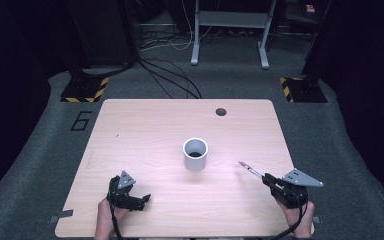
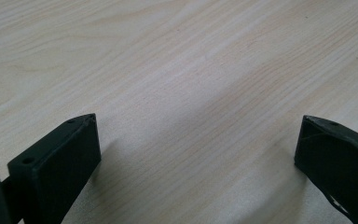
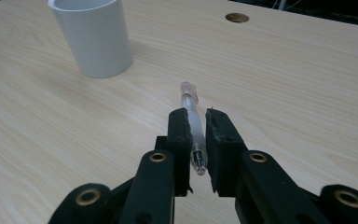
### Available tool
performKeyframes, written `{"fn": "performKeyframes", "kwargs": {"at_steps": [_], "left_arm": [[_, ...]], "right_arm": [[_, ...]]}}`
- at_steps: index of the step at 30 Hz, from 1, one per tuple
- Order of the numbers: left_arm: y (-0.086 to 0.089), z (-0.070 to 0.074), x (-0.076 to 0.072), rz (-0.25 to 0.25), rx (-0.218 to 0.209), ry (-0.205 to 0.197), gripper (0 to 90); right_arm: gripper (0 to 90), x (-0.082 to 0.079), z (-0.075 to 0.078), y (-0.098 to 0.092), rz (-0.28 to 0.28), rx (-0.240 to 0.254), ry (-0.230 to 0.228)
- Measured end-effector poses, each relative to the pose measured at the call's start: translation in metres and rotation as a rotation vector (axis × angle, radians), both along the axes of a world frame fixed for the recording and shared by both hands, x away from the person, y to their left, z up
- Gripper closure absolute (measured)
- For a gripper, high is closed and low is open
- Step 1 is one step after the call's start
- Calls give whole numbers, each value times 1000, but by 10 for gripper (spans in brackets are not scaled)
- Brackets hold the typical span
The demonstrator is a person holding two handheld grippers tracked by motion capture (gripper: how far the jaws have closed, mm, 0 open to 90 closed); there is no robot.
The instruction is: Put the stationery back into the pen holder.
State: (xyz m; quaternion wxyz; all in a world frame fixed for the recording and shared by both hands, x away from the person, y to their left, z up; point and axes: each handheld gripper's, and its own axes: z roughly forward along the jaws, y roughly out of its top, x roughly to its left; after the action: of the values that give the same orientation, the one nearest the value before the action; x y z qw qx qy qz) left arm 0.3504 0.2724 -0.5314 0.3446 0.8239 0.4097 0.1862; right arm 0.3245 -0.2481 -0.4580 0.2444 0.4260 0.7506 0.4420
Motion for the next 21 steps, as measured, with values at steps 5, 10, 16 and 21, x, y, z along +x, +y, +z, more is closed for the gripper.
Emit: {"fn": "performKeyframes", "kwargs": {"at_steps": [5, 10, 16, 21], "left_arm": [[0, 0, 0, 2, 1, 1, 1], [0, 0, 0, 2, 0, 0, 2], [0, 0, 0, 2, 0, -1, 1], [0, 0, 0, 14, 1, 4, 4]], "right_arm": [[806, 3, 9, 5, 8, 1, -10], [806, 5, 16, 7, 1, -5, -18], [806, 10, 25, 11, 3, -2, -39], [806, 13, 36, 15, -2, 4, -57]]}}
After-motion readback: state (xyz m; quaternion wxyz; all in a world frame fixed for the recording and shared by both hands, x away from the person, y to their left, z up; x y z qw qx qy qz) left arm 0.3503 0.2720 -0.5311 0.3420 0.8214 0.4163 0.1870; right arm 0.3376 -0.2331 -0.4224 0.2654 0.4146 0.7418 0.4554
